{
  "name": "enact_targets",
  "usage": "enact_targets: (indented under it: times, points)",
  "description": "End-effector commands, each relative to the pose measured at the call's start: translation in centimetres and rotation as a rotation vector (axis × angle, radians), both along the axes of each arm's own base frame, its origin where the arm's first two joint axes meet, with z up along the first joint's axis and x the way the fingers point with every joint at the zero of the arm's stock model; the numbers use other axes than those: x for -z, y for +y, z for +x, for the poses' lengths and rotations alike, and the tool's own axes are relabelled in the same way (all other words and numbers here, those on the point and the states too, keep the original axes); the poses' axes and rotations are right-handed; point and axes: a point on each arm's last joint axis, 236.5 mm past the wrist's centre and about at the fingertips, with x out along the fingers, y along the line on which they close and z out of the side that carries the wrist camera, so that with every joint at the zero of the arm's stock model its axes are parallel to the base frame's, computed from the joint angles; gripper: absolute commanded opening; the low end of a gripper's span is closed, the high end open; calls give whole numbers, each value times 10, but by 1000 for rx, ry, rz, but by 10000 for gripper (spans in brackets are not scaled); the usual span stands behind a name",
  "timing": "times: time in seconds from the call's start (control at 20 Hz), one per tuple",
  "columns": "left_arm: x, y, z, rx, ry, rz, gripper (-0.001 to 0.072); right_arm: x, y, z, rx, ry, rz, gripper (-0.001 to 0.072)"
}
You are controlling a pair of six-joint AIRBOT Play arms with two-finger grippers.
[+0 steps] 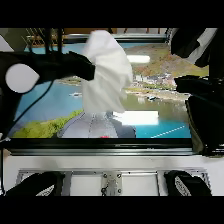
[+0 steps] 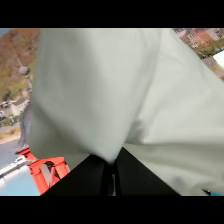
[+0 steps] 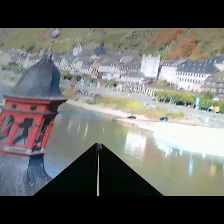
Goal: Fold the clothes and pants, and hang the long-sleeved shirts on hangers.
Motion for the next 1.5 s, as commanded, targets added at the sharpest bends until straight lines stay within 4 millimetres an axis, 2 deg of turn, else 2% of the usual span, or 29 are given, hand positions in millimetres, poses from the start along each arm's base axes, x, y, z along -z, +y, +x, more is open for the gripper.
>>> enact_targets:
  times: [0.0, 0.1, 0.15, 0.2, 0.25, 0.35, 0.45, 0.6, 0.7, 0.8, 0.95, 1.05, 1.25, 1.3, 1.4, 1.45]
  points:
    - [52, -29, -7, 65, 64, 43, 8, -27, -14, -3, 52, -91, -3, 12]
    - [102, -33, 11, 46, 132, 73, 11, -28, -13, -3, 51, -93, -1, 12]
    - [125, -29, 20, 19, 179, 85, 304, -27, -13, -4, 49, -90, -2, 12]
    - [144, -23, 28, -32, 239, 76, 663, -27, -13, -4, 47, -86, -3, 12]
    - [159, -8, 35, -115, 311, 53, 684, -26, -12, -5, 46, -84, -3, 13]
    - [182, 33, 43, -247, 418, 15, 680, -26, -12, -5, 45, -83, -2, 12]
    - [207, 78, 38, -358, 519, -53, 680, -25, -12, -5, 44, -81, -2, 12]
    - [261, 149, 12, -549, 695, -137, 680, -18, -8, -9, 25, -48, -4, 12]
    - [297, 179, -7, -661, 820, -224, 680, -12, -5, -12, 9, -18, -6, 12]
    - [325, 179, -18, -671, 915, -320, 679, -7, -3, -14, -2, 4, -6, 12]
    - [352, 156, -18, -604, 984, -416, 679, -2, -1, -16, -12, 25, -6, 12]
    - [366, 142, -19, -588, 1013, -416, 679, -2, -1, -16, -13, 25, -6, 12]
    - [375, 115, -20, -538, 1002, -370, 679, -2, -1, -16, -13, 25, -7, 12]
    - [375, 110, -19, -529, 994, -365, 653, -2, -1, -16, -13, 25, -7, 12]
    - [374, 107, -20, -523, 991, -361, 189, 1, -1, -16, -13, 32, -5, 12]
    - [373, 108, -19, -522, 988, -362, 44, 6, -1, -17, -14, 44, -4, 12]
